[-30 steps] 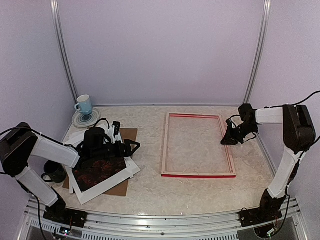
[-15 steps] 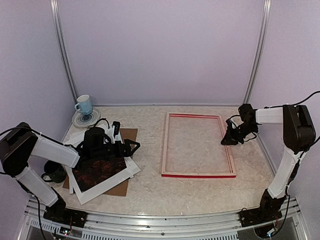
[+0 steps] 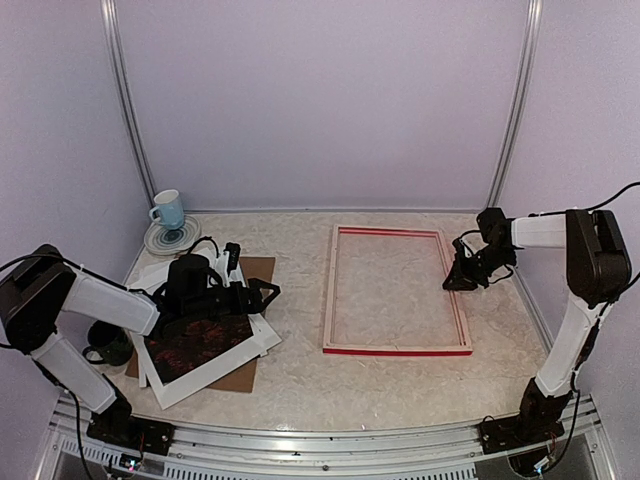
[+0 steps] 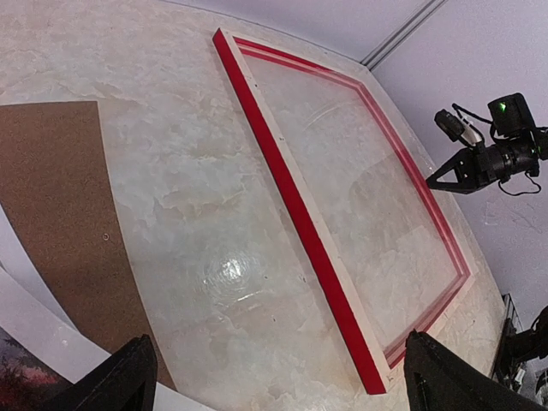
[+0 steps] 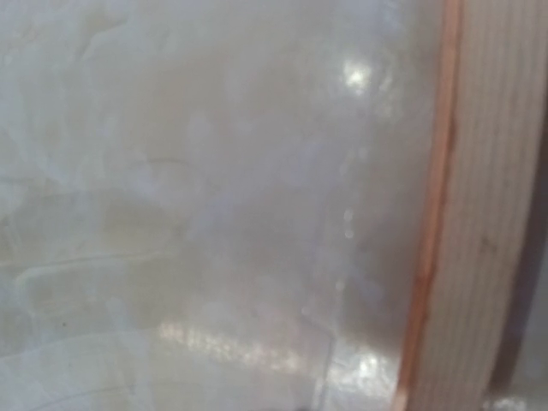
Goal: Put the photo into the frame
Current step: Place the glass panel at the frame body.
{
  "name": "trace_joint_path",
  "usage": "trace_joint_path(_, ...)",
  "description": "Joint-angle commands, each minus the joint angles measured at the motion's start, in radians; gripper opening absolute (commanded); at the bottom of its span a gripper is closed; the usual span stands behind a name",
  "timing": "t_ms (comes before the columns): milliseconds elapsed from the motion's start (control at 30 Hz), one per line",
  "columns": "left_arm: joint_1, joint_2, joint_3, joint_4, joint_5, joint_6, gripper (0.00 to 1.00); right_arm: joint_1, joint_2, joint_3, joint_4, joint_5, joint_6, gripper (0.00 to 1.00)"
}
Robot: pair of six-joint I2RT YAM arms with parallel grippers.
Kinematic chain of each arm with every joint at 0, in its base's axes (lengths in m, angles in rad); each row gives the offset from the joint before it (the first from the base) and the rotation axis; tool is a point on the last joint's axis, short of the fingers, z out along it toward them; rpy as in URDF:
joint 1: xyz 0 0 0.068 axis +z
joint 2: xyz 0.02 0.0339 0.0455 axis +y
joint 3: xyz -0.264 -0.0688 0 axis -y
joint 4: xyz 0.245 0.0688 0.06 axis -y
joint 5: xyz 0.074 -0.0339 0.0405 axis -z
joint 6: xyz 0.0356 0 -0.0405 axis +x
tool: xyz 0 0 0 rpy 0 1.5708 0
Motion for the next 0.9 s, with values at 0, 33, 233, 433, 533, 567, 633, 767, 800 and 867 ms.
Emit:
trace_joint_path(0,0.007,0.01,0.016,0.025,0.018,-0.002,0.99,-0.015,-0.007,0.006,-0.005,0.013,-0.01,0.14)
trace_joint_path(33,0.007,0.011,0.016,0.025,0.018,-0.002,0.99,-0.016,-0.007,0.006,-0.003,0.009,-0.009,0.16)
trace_joint_path(233,0.007,0.016,0.017,0.027,0.021,-0.002,0.99,-0.015,-0.008,0.007,-0.006,0.006,-0.006,0.34)
trace_joint_path(433,0.007,0.017,0.017,0.028,0.023,-0.002,0.99,-0.016,-0.029,0.012,-0.015,0.021,0.0,0.38)
trace_joint_path(533,0.007,0.017,0.017,0.028,0.023,-0.002,0.99,-0.015,-0.042,0.013,-0.022,0.038,0.006,0.39)
trace_joint_path(567,0.007,0.017,0.017,0.029,0.024,-0.002,0.99,-0.016,-0.046,0.015,-0.028,0.056,0.008,0.39)
trace_joint_path(633,0.007,0.018,0.017,0.03,0.025,-0.003,0.99,-0.016,-0.055,0.019,-0.036,0.079,0.009,0.39)
trace_joint_path(767,0.008,0.022,0.019,0.031,0.027,-0.004,0.99,-0.016,-0.069,0.034,-0.059,0.13,0.011,0.4)
trace_joint_path(800,0.008,0.022,0.019,0.031,0.028,-0.004,0.99,-0.015,-0.072,0.038,-0.064,0.138,0.011,0.4)
trace_joint_path(867,0.008,0.023,0.019,0.032,0.029,-0.004,0.99,-0.016,-0.079,0.043,-0.07,0.152,0.011,0.41)
